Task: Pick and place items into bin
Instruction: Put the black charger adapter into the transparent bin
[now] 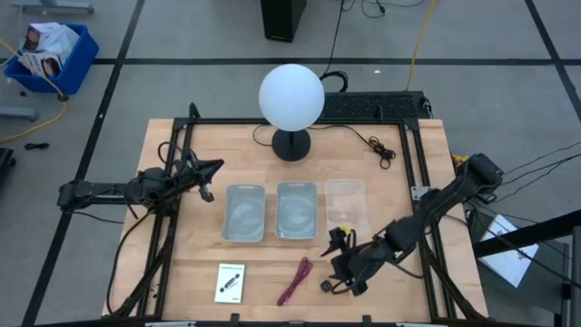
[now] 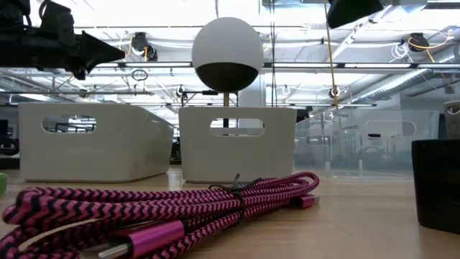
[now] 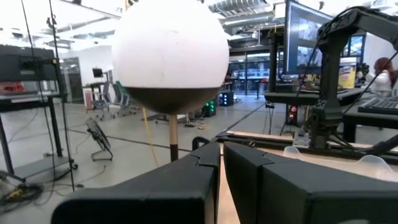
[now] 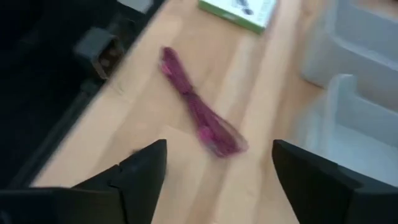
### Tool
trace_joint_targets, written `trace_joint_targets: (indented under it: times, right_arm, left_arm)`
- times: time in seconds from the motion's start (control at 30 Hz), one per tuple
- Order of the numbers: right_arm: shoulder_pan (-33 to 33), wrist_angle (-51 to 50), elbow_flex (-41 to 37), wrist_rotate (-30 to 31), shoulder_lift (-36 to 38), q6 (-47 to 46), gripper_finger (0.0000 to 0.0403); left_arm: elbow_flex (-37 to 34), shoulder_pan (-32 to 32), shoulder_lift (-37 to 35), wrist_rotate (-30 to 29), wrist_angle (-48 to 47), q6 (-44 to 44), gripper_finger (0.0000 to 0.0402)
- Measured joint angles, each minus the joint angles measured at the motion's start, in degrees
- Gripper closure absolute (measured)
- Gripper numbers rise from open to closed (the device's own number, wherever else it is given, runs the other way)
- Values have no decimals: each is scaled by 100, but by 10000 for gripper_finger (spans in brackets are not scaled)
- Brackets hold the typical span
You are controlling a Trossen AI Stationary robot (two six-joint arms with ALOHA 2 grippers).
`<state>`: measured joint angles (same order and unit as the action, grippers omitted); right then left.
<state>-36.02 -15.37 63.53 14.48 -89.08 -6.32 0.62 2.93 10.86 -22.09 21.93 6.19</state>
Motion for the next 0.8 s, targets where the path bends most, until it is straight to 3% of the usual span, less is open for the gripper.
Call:
trace_joint_targets:
  times: [0.43,0.8]
  right_arm:
    - [54,343,4,-1162,-808,-789,106]
    - [-5,497,0,-1242,-1099,-348,106]
  left_arm:
    - [0,0,2,-9,392,317,371]
    - [0,0,0,-26,485,280,371]
